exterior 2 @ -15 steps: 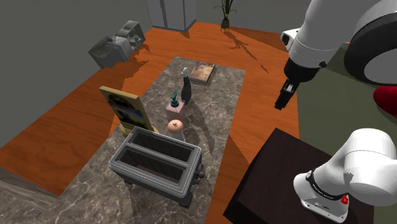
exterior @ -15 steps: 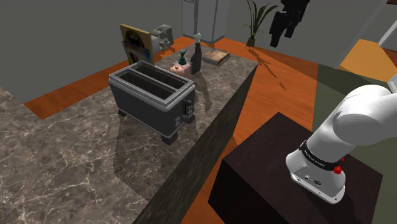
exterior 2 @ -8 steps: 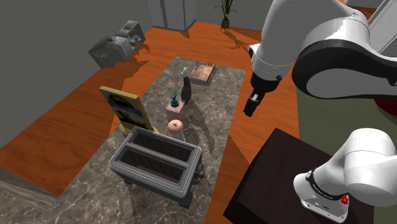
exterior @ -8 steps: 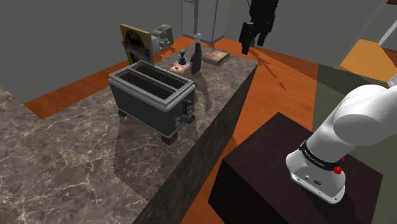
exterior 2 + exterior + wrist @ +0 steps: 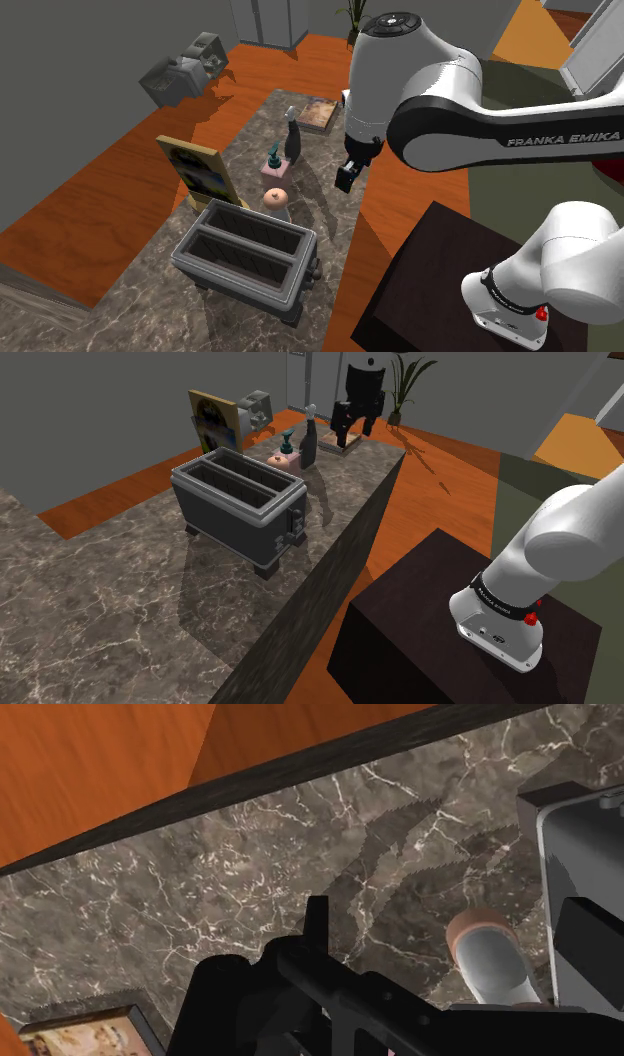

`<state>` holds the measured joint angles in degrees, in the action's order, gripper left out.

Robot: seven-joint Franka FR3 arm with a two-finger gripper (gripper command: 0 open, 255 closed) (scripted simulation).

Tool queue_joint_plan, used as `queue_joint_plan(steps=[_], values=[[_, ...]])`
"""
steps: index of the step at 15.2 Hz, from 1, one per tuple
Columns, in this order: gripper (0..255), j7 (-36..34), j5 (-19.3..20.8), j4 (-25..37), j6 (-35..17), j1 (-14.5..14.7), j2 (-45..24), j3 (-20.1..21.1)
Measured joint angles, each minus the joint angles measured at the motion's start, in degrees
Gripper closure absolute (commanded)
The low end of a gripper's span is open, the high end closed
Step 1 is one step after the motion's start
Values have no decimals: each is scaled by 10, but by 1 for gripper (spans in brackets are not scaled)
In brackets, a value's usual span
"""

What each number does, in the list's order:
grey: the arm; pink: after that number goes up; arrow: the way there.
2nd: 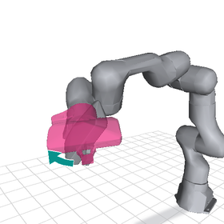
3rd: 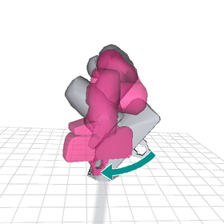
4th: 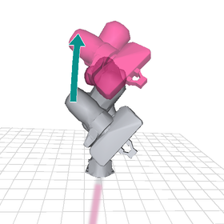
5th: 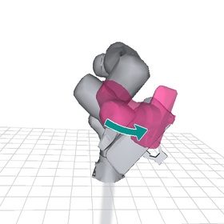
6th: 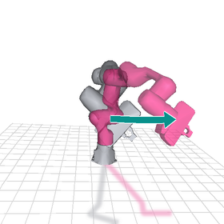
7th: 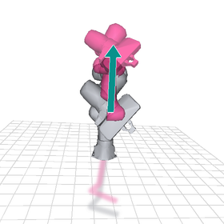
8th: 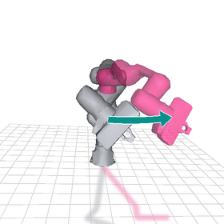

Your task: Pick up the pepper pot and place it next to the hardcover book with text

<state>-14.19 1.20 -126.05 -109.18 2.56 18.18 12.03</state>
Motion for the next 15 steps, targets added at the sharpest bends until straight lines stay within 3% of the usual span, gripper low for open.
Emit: queue_joint_plan(steps=[6,15], values=[[0,-44,13,76,-61,6,-126,25],[0,-105,52,231,-103,31,-308,43]])
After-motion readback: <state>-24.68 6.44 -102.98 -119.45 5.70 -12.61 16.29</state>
